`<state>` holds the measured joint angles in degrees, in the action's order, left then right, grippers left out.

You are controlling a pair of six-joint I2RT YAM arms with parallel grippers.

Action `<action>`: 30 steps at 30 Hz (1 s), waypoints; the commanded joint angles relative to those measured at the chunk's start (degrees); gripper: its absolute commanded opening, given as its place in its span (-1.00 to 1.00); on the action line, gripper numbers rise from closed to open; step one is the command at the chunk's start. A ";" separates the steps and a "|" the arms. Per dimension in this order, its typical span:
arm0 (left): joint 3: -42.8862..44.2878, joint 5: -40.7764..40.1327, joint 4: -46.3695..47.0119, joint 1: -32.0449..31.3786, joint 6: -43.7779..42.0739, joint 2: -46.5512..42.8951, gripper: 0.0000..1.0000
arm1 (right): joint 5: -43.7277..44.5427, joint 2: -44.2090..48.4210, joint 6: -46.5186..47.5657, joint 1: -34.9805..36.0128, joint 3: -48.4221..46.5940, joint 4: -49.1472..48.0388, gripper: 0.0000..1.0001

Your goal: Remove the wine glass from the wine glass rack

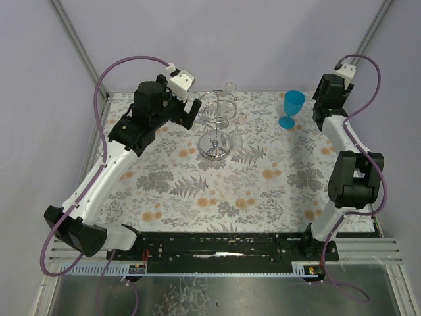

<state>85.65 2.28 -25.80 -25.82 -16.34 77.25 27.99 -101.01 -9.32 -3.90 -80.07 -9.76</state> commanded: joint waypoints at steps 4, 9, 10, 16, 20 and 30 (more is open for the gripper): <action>0.30 0.68 0.30 0.43 0.47 -0.35 0.98 | 3.70 1.14 -2.36 -0.40 -1.03 -2.80 -0.28; -0.01 0.83 0.30 0.42 0.78 -0.51 0.98 | 5.38 4.90 -4.59 -0.32 3.66 -4.16 -0.30; -0.06 0.92 0.27 0.42 0.73 -0.55 0.98 | 5.63 5.33 -4.99 -0.27 4.61 -4.37 -0.31; -0.11 1.29 0.16 0.45 0.60 -0.35 0.98 | 6.47 7.29 -5.14 0.06 8.44 -5.07 -0.31; -0.21 1.30 0.08 0.38 0.76 -0.36 0.98 | 6.70 6.59 -4.32 0.03 8.58 -5.31 -0.29; -0.63 0.84 -0.04 0.42 0.76 -0.96 0.97 | 6.18 2.36 -4.84 0.03 5.45 -3.53 -0.09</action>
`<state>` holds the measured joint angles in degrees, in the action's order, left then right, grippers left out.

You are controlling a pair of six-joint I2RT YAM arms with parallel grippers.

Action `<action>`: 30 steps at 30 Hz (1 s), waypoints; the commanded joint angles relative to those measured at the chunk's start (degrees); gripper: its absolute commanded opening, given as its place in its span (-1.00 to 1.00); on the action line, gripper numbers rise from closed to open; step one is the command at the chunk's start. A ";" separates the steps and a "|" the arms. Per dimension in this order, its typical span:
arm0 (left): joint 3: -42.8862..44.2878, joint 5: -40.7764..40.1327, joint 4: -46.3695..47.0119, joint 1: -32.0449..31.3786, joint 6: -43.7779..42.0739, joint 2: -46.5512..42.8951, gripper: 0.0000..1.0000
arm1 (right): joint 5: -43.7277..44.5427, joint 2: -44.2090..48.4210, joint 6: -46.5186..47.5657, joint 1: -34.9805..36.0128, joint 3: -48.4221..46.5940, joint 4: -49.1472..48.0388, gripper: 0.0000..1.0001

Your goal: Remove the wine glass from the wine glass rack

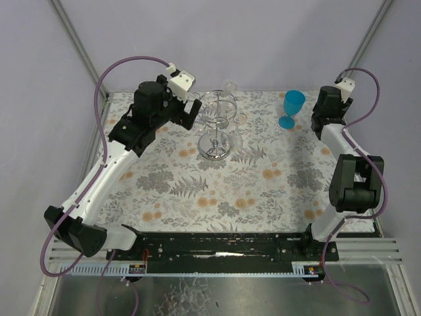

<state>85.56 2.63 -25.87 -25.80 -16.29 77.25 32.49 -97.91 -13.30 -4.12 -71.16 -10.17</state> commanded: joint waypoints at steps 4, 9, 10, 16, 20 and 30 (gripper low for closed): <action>-0.95 0.42 0.03 0.40 0.56 -1.24 0.97 | 1.38 -1.83 -1.24 0.26 -4.82 -1.96 0.06; -1.46 0.57 0.28 0.38 0.69 -1.51 0.97 | 0.97 -2.75 -1.11 0.23 -6.01 -1.49 0.14; -1.53 0.66 0.31 0.40 0.73 -1.49 0.97 | 0.84 -2.99 -0.97 0.29 -6.24 -1.49 0.14; -1.75 0.68 0.39 0.48 0.73 -1.58 0.97 | 0.39 -3.96 -0.75 0.25 -7.54 -0.69 0.17; -1.79 0.65 0.47 0.48 0.73 -1.58 0.97 | -0.09 -4.47 -1.17 0.25 -7.56 -0.21 0.22; -1.86 1.12 0.76 0.75 0.56 -1.49 0.97 | -0.78 -4.39 -1.64 0.25 -8.06 -0.03 0.53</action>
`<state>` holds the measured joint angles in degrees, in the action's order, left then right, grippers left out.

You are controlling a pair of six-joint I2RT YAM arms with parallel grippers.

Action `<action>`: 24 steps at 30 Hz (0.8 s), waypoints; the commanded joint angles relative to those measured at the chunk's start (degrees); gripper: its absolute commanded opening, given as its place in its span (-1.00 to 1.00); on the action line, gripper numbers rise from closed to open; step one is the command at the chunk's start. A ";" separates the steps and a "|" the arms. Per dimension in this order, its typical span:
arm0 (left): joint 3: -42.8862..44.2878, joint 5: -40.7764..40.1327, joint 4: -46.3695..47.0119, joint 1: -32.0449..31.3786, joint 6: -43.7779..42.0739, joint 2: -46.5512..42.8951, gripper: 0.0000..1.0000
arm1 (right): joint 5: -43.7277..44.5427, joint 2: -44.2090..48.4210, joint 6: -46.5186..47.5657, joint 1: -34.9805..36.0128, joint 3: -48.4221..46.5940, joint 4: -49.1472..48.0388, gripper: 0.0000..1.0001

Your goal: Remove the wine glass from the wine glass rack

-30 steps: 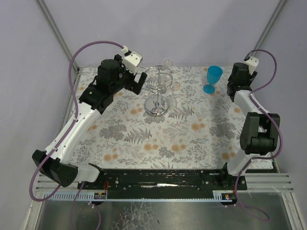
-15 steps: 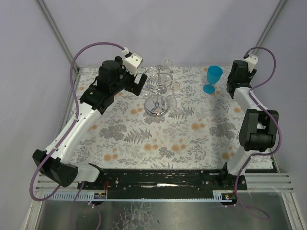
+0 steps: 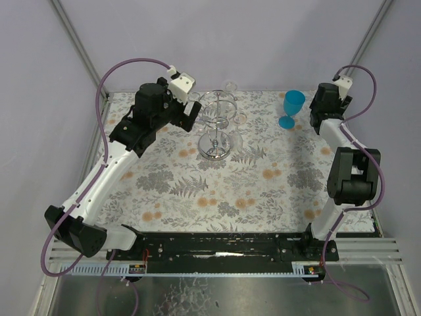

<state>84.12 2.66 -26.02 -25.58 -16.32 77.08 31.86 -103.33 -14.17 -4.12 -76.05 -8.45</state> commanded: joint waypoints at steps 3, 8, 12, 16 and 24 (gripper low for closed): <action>-0.42 1.21 1.04 0.62 0.50 -1.36 0.97 | -0.12 0.95 -0.69 0.25 -3.77 -1.30 0.64; -0.56 1.33 1.16 0.71 0.75 -1.47 0.97 | -0.18 2.03 -0.53 0.25 -4.18 -0.87 0.73; -0.27 1.30 1.10 1.09 1.50 -1.47 0.97 | -0.33 4.80 -0.06 0.25 -4.52 0.01 0.78; 2.71 1.55 0.36 2.17 3.46 -0.28 0.97 | -1.49 10.01 0.40 0.25 -4.25 1.17 0.84; 9.85 5.17 -1.42 6.32 9.45 4.74 0.97 | -10.71 18.31 -0.66 0.25 -12.13 10.63 0.83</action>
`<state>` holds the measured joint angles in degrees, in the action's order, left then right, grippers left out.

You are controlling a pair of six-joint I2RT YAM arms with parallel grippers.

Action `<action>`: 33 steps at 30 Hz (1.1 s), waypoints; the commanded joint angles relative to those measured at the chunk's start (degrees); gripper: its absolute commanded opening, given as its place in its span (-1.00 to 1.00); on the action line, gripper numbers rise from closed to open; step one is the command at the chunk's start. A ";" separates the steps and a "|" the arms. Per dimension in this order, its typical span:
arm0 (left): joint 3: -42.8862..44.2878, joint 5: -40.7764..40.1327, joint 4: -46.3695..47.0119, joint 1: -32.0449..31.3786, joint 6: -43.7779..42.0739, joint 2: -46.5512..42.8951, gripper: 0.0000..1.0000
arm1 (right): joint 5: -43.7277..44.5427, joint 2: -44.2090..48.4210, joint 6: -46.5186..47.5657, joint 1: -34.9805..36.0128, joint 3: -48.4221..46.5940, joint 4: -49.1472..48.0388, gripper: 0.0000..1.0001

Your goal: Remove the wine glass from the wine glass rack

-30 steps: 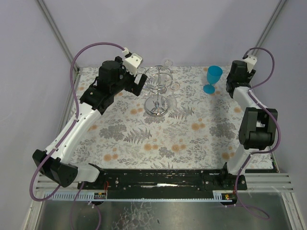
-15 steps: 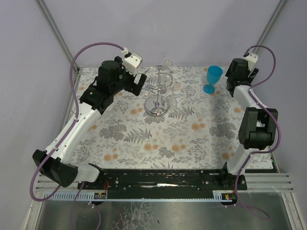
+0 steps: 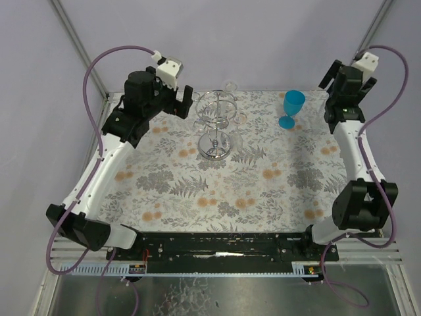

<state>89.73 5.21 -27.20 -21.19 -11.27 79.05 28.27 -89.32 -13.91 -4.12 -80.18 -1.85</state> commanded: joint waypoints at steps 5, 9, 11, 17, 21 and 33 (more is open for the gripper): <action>8.00 4.68 -0.57 4.01 8.26 6.13 0.97 | -24.54 -1.69 -7.37 2.92 -26.69 24.45 0.71; 9.85 5.50 -0.57 5.37 10.89 7.80 0.97 | -36.58 -7.42 -14.29 5.80 -36.23 37.03 0.63; 10.07 5.63 -0.57 6.28 11.61 8.13 0.97 | -41.83 -6.55 -18.87 6.71 -33.52 37.56 0.54; 9.34 5.91 -0.57 7.84 12.51 7.62 0.97 | -47.64 0.51 -26.98 8.53 -19.99 33.14 0.40; 9.06 6.72 -0.66 8.68 13.73 7.68 0.97 | -49.34 3.28 -31.61 11.34 -14.83 31.20 0.34; 7.91 8.24 -0.66 8.81 14.00 7.19 0.96 | -49.34 8.14 -39.43 18.01 -4.01 26.02 0.18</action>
<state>97.41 12.05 -27.75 -12.75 2.39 87.46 -20.62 -83.31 -50.26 12.82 -85.82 27.27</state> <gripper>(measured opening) 0.981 0.600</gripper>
